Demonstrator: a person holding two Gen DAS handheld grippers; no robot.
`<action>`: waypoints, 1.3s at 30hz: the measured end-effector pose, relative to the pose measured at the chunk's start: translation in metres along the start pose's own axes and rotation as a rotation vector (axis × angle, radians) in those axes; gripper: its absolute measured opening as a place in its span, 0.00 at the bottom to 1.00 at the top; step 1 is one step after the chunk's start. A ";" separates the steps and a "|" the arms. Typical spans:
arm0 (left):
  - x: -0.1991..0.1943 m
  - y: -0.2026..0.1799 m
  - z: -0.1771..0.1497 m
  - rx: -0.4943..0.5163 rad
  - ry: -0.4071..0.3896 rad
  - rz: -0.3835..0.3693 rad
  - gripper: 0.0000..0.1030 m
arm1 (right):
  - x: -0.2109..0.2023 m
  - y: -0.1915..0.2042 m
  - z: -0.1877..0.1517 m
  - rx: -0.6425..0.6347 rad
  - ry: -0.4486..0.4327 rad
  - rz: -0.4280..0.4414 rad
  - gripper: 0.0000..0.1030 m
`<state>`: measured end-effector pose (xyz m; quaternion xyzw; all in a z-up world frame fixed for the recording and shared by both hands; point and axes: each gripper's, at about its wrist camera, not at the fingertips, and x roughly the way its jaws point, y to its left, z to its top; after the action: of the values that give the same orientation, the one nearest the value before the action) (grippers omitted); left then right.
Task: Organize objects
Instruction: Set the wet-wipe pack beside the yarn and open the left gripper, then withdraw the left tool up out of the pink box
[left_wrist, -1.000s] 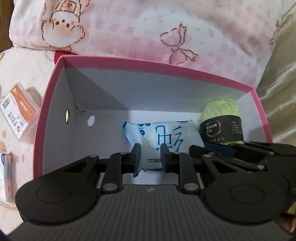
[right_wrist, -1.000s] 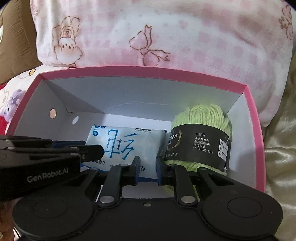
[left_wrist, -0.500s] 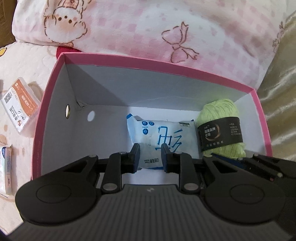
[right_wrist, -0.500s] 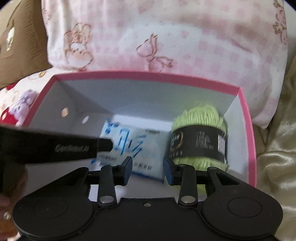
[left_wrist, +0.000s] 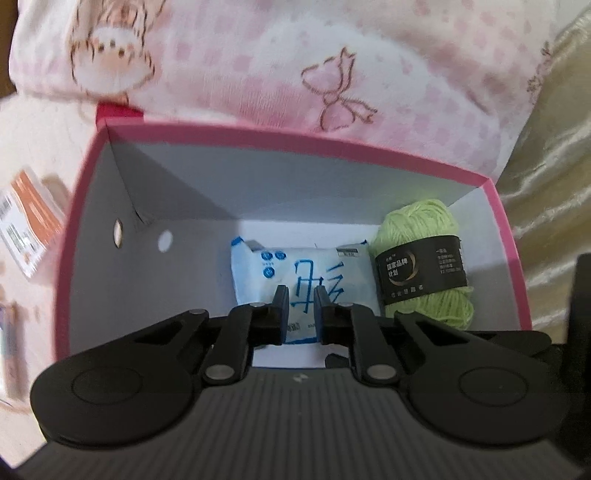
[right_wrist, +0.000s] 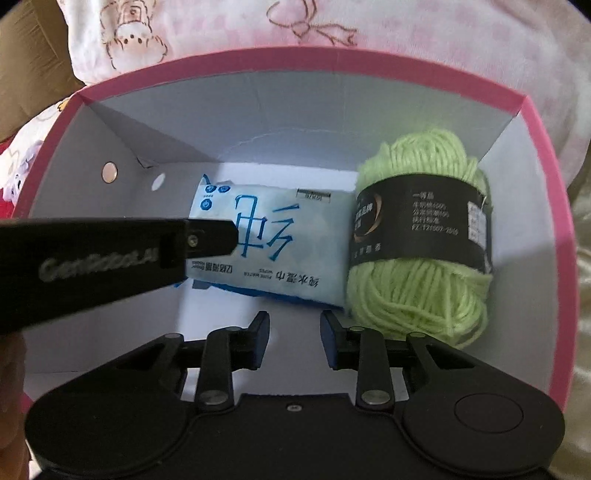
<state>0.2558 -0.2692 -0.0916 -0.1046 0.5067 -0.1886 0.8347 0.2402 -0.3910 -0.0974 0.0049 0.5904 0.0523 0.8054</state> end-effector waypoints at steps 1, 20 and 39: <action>-0.004 0.000 0.001 0.012 -0.010 0.008 0.13 | 0.000 0.002 0.000 0.002 0.006 0.001 0.33; -0.085 0.031 0.000 0.047 -0.047 -0.008 0.27 | -0.043 -0.005 -0.017 0.179 -0.193 0.139 0.34; -0.210 0.069 -0.042 0.176 0.000 0.038 0.50 | -0.160 0.072 -0.102 -0.113 -0.392 0.190 0.58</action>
<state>0.1455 -0.1175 0.0334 -0.0212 0.4902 -0.2166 0.8440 0.0897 -0.3392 0.0288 0.0257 0.4156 0.1590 0.8952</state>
